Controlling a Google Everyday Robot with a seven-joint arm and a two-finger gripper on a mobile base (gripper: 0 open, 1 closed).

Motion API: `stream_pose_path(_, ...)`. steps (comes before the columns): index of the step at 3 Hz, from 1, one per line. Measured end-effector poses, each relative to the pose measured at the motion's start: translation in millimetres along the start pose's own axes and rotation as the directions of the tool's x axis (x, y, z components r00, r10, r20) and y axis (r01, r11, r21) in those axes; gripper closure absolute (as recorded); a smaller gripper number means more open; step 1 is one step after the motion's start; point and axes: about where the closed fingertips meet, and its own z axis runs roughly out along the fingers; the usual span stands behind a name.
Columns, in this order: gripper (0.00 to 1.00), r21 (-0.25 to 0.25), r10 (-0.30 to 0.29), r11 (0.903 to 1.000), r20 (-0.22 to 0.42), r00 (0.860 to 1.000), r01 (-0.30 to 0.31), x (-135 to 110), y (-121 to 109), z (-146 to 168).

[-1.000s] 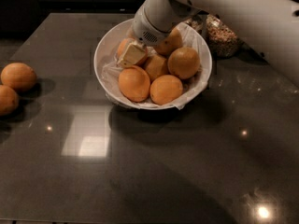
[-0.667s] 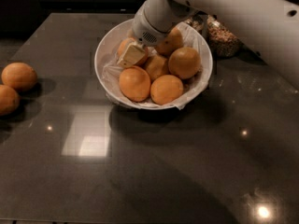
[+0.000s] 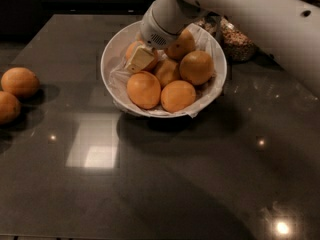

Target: Pick orange from white bowl

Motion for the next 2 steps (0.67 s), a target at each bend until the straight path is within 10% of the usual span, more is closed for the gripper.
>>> stream_pose_path(2, 0.29, 0.002, 0.012, 0.9999, -0.012, 1.0, -0.012, -0.3, -2.7, 4.8)
